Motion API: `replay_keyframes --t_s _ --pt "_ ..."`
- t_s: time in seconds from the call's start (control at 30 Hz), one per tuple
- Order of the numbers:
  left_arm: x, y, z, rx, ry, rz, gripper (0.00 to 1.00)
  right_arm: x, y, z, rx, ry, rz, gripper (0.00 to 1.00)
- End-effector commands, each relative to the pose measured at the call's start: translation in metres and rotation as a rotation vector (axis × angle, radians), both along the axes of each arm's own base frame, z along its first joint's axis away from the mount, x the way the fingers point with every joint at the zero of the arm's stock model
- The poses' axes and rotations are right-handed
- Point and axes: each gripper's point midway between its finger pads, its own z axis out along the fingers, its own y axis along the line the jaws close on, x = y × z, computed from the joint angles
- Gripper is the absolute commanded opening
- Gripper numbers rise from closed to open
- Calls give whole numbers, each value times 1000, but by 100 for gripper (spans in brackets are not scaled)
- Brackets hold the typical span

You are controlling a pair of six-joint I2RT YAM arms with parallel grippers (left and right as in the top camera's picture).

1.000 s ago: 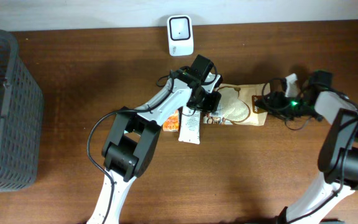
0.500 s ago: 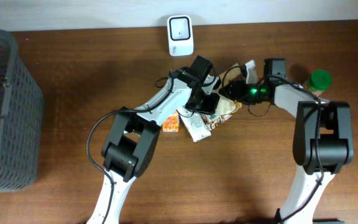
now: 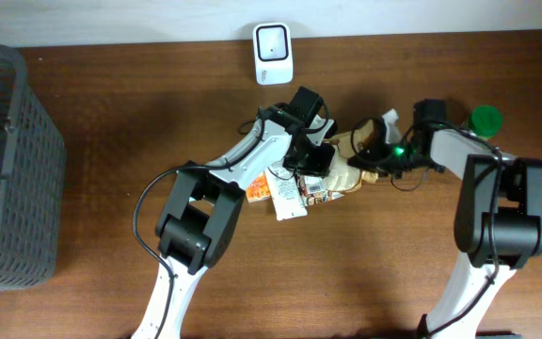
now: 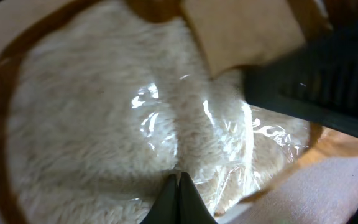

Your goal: Scan the item barcode

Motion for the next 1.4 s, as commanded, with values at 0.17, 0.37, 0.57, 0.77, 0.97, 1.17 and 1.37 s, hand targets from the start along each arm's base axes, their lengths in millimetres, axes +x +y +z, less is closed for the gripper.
replay_keyframes --t_s 0.17,0.37,0.57,0.77,0.97,1.17,1.37 --pt "12 42 -35 96 29 48 3 -35 -18 26 11 46 22 4" --pt "13 42 -35 99 28 49 6 -54 14 0 -156 106 159 4" --pt "11 41 -35 102 31 45 6 -44 22 -4 -128 186 33 45" --pt "11 42 -36 105 29 46 4 -40 61 -36 -98 227 41 41" --pt "11 42 -36 105 28 43 4 -39 67 -40 -78 217 64 4" --pt "39 61 24 66 -76 33 2 -33 67 12 158 87 135 4" --pt "72 129 152 -1 -279 151 11 -42 58 103 287 -99 182 4"
